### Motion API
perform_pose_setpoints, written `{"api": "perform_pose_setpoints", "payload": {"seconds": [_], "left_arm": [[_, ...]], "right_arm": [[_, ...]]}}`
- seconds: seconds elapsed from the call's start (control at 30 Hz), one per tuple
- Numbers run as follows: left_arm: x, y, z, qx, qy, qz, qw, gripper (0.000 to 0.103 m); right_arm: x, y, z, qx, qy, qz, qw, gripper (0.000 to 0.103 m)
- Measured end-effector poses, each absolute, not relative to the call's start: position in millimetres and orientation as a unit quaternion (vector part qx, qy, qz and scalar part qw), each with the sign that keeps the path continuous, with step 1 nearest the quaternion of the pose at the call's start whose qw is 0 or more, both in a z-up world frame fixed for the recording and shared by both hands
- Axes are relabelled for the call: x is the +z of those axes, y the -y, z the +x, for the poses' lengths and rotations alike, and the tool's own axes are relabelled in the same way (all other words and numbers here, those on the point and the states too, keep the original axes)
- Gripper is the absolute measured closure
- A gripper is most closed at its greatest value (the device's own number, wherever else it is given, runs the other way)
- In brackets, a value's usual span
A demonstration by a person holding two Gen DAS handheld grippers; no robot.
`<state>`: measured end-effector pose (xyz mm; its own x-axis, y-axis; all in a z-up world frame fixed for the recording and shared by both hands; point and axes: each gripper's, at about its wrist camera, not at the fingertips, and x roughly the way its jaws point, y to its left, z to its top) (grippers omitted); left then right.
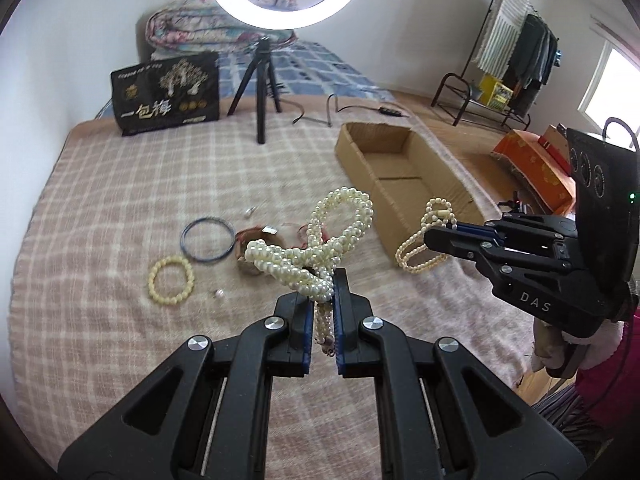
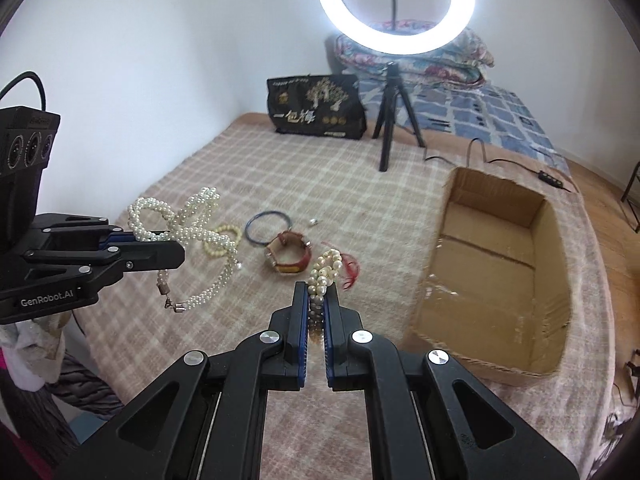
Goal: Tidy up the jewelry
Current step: 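Carry both necklaces over the cardboard box and open both tools to drop them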
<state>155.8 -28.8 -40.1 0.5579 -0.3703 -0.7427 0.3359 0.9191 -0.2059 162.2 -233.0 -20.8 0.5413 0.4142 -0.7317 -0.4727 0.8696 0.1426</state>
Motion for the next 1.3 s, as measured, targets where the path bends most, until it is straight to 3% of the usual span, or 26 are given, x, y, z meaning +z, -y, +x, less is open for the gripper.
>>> {"api": "perform_pose_setpoints", "payload": {"seconds": [0.53,0.97,1.3], "left_arm": [[-19,148,230,-0.267,-0.398,0.001,0.878,0.097],[-59,225,317,-0.265,-0.433,-0.002,0.862,0.097],[-92,239,347,-0.242,-0.458,-0.007,0.855,0.097]], "right_arm": [[-12,335,193,0.163,-0.408,-0.019,0.898,0.098],[-45,372,219,0.131,-0.438,-0.010,0.889,0.098],[-64,376,234,0.129,-0.456,-0.008,0.880,0.098]]}}
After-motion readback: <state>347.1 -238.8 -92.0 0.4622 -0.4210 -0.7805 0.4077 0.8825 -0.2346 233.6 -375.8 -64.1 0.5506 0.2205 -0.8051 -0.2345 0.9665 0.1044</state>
